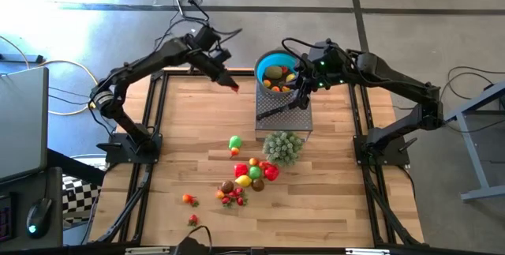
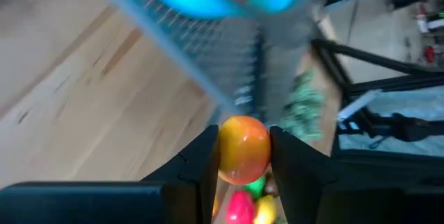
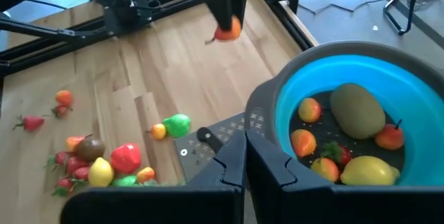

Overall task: Pick & Place Fruit
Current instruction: Put the orange pear into the blue strainer bowl

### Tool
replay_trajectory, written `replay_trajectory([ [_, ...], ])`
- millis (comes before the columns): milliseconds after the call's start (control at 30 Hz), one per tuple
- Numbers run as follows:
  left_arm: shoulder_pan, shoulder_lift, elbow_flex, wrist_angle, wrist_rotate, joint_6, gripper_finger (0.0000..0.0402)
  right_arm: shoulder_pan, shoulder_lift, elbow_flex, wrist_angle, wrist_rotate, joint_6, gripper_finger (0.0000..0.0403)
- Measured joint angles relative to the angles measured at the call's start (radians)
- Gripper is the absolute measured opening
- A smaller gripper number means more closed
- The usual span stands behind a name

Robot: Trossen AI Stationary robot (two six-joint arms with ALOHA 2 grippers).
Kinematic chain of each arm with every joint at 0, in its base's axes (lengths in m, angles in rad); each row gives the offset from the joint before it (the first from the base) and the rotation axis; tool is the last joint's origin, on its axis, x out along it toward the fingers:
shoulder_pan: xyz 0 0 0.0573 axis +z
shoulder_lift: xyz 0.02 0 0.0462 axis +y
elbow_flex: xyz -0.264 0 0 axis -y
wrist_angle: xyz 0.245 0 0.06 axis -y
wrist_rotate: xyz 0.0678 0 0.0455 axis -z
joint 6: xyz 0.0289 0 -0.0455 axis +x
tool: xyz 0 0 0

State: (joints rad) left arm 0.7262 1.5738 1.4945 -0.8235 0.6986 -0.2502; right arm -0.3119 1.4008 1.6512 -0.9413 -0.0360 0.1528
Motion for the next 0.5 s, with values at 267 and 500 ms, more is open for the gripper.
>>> replay_trajectory([
  [267,0.000,0.000,0.216,0.036,0.021,0.011,0.0113,0.000,0.000,0.000,0.012,0.000,-0.052,0.0002],
  [500,-0.046,0.000,0.282,0.222,-0.084,-0.024,0.0113,0.020,0.000,0.000,0.124,-0.041,-0.217,0.0002],
])
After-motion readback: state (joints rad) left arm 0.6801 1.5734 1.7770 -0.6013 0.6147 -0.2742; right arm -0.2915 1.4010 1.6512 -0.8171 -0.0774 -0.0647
